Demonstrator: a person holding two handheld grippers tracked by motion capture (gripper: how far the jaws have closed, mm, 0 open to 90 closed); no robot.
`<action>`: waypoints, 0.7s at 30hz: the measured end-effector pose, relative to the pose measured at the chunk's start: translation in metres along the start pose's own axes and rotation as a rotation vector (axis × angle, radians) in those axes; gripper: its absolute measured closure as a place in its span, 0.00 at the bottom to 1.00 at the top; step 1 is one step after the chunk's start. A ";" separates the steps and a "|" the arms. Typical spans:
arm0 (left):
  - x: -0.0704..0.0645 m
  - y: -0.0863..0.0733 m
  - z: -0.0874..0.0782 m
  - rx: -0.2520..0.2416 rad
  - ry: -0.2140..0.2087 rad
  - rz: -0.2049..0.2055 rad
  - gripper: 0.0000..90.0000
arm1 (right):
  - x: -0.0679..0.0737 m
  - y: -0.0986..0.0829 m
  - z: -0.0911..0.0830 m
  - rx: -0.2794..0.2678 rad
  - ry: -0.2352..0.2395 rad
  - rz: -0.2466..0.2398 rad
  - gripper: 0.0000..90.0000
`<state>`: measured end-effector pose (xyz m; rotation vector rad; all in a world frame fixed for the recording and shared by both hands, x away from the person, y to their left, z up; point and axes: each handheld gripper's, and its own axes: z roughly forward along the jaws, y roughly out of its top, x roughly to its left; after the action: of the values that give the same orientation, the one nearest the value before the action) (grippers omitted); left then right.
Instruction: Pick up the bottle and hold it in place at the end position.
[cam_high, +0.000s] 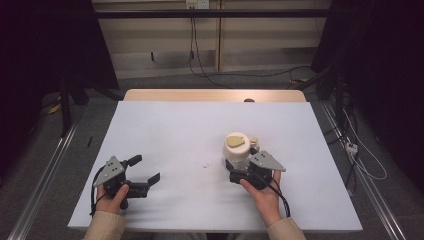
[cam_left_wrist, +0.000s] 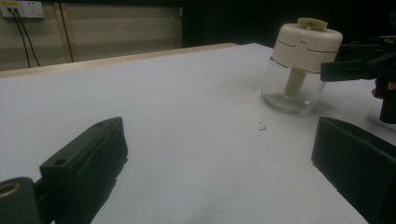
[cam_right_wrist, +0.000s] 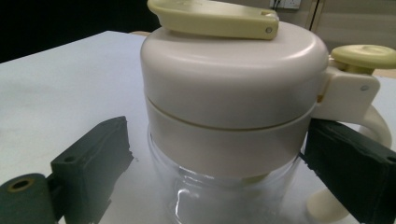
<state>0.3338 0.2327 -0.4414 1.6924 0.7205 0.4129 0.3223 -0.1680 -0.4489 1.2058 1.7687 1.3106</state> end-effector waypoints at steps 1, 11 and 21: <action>0.001 0.000 0.000 0.003 -0.002 0.006 0.03 | 0.000 0.000 0.001 0.001 -0.003 0.000 0.07; 0.000 0.000 0.001 0.003 -0.006 0.005 0.03 | 0.001 -0.001 0.013 0.012 -0.043 0.014 0.07; 0.000 0.000 0.002 0.008 -0.005 0.016 0.03 | 0.001 -0.001 0.021 0.017 -0.047 0.025 0.05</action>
<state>0.3348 0.2309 -0.4416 1.7072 0.7059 0.4170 0.3401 -0.1588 -0.4568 1.2617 1.7402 1.2737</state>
